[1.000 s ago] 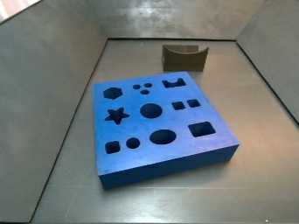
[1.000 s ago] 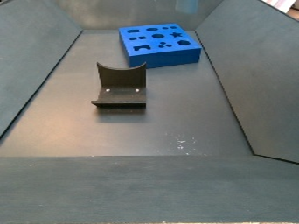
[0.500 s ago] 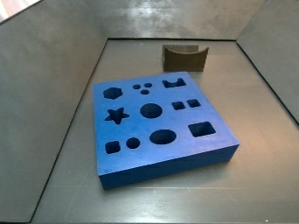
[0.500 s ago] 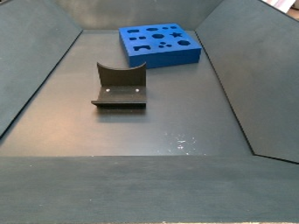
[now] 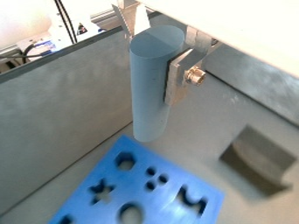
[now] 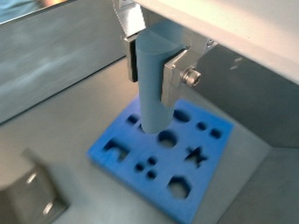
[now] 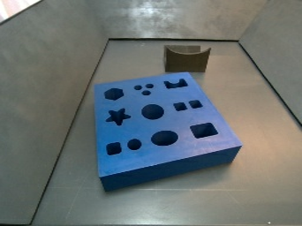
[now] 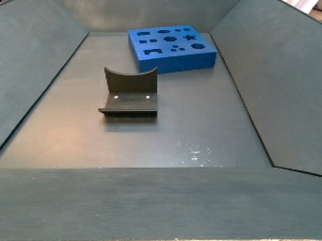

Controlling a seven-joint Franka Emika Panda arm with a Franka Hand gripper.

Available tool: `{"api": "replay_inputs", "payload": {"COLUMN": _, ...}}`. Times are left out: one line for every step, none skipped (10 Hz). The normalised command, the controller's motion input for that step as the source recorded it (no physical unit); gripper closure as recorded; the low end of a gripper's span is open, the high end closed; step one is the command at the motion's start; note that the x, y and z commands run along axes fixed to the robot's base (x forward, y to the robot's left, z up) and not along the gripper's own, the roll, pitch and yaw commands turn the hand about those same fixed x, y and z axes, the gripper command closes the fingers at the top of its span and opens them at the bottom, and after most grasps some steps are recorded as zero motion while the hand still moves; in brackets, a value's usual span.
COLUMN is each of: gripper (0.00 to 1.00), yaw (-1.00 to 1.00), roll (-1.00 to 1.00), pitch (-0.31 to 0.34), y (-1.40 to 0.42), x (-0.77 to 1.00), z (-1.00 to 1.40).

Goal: Pick up the oval object. Move up. Move to above the board. Insert the oval object.
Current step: Move to above the board, then insert the oval object.

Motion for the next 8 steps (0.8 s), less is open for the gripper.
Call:
{"api": "replay_inputs", "payload": {"gripper": 1.00, "yaw": -0.25, "roll": 0.00, "pitch": 0.182, "y": -0.79, "x": 0.19, "z": 0.16}}
{"api": "replay_inputs", "payload": {"gripper": 1.00, "yaw": -0.17, "roll": 0.01, "pitch": 0.169, "y": -0.60, "x": 0.17, "z": 0.12}}
{"api": "replay_inputs", "payload": {"gripper": 1.00, "yaw": -0.06, "roll": 0.03, "pitch": 0.138, "y": -0.32, "x": 0.13, "z": 0.07}}
{"api": "replay_inputs", "payload": {"gripper": 1.00, "yaw": -0.01, "roll": 0.05, "pitch": 0.117, "y": -0.17, "x": 0.09, "z": 0.04}}
{"api": "replay_inputs", "payload": {"gripper": 1.00, "yaw": -0.14, "roll": 0.01, "pitch": 0.000, "y": -0.03, "x": 0.00, "z": -0.08}}
{"api": "replay_inputs", "payload": {"gripper": 1.00, "yaw": -0.75, "roll": 0.04, "pitch": 0.000, "y": -0.19, "x": 0.00, "z": -0.21}}
{"api": "replay_inputs", "payload": {"gripper": 1.00, "yaw": -1.00, "roll": 0.01, "pitch": 0.000, "y": -0.02, "x": 0.00, "z": -0.29}}
{"api": "replay_inputs", "payload": {"gripper": 1.00, "yaw": -1.00, "roll": 0.00, "pitch": 0.000, "y": 0.00, "x": 0.00, "z": -0.31}}
